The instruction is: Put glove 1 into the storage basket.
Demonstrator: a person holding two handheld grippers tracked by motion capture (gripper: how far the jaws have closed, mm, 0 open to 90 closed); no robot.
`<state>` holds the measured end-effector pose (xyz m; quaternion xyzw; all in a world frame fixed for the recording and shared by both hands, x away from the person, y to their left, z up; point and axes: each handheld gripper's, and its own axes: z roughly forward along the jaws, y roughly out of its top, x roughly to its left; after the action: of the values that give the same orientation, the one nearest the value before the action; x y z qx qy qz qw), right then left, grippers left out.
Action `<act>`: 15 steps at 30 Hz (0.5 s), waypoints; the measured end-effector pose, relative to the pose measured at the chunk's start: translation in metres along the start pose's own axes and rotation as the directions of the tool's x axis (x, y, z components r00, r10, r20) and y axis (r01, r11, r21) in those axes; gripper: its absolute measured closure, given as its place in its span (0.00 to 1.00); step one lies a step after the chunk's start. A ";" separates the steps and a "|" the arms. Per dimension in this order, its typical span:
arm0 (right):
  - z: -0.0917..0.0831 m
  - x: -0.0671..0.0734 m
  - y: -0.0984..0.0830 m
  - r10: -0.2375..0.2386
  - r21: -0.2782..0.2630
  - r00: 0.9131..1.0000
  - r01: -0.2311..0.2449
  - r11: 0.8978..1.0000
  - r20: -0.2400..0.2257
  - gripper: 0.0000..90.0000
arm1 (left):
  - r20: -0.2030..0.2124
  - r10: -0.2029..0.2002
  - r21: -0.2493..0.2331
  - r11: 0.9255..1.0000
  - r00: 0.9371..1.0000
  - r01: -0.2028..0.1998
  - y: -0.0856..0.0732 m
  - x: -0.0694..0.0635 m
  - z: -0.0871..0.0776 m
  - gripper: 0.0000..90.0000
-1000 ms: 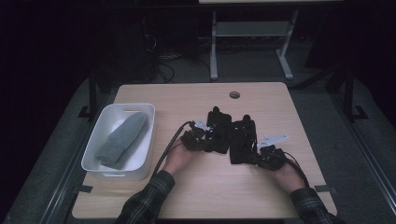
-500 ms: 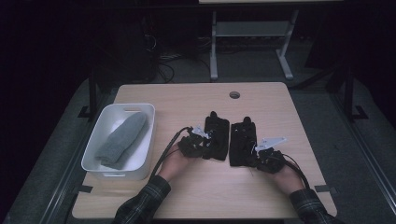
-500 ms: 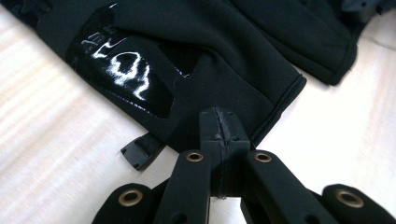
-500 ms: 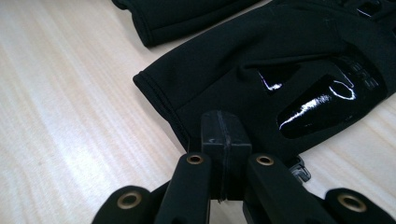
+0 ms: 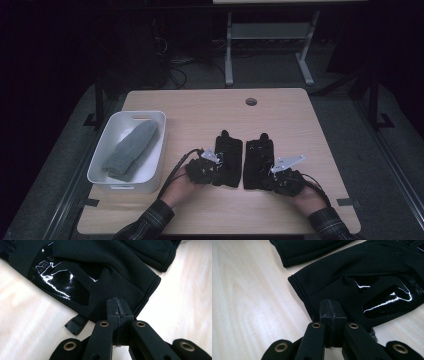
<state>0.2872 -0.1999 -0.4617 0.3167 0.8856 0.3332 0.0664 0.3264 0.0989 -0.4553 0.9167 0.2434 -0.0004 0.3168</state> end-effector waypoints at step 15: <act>-0.012 0.037 -0.020 -0.028 0.015 0.993 0.030 0.999 -0.112 1.00 | 0.070 0.016 0.004 1.000 0.997 -0.016 -0.035 -0.028 -0.020 0.99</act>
<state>0.2440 -0.1959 -0.4614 0.2853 0.8951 0.3422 0.0187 0.2826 0.1214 -0.4555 0.9189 0.2248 -0.0303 0.3228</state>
